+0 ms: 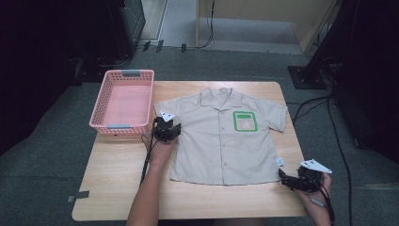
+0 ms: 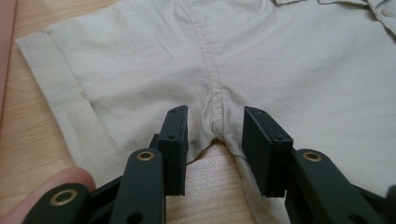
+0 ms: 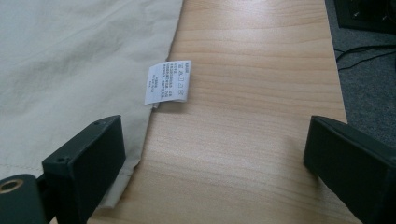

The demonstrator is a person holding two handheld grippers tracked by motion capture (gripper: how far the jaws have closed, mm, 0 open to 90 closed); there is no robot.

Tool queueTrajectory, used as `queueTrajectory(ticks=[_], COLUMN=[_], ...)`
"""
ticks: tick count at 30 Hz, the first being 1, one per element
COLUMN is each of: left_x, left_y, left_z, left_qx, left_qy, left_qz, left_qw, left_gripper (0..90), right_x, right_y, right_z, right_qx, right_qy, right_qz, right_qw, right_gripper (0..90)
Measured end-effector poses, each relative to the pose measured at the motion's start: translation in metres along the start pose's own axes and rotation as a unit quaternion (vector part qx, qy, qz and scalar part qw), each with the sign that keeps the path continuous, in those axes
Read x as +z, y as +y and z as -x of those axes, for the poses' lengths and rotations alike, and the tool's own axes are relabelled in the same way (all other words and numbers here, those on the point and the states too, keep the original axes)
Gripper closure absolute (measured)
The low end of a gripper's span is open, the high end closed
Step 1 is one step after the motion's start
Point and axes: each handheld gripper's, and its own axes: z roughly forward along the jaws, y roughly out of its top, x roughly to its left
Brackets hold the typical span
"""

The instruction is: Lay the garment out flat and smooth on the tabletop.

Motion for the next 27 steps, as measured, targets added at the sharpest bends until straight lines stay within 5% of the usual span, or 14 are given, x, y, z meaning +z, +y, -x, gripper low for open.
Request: queueTrajectory(ticks=[8,15,19,22,27], left_x=[0.000,0.001,-0.005,-0.009,-0.015], left_y=[0.000,-0.001,-0.004,-0.002,0.002], left_z=[0.000,0.015,0.015,0.014,0.021], left_qx=[0.003,0.072,0.061,0.051,0.077], left_qy=[-0.011,-0.045,-0.068,-0.066,-0.026], left_qz=[-0.002,-0.020,-0.006,-0.002,-0.013], left_qw=[0.9999,0.9962,0.9958,0.9965,0.9966], left_gripper=[52.4,19.5,9.6,9.6,9.6], right_x=[0.000,0.001,0.001,0.001,0.001], right_y=[0.000,0.000,0.000,0.000,0.000], right_z=[0.000,-0.001,-0.002,-0.002,-0.002], right_qx=[-0.003,-0.008,-0.012,-0.012,-0.011], right_qy=[0.003,0.009,0.009,0.009,0.009], right_qz=[0.000,-0.004,-0.009,-0.009,-0.009], right_qw=[1.0000,0.9999,0.9998,0.9999,0.9999], right_gripper=[5.4,1.1,0.0,0.0,0.0])
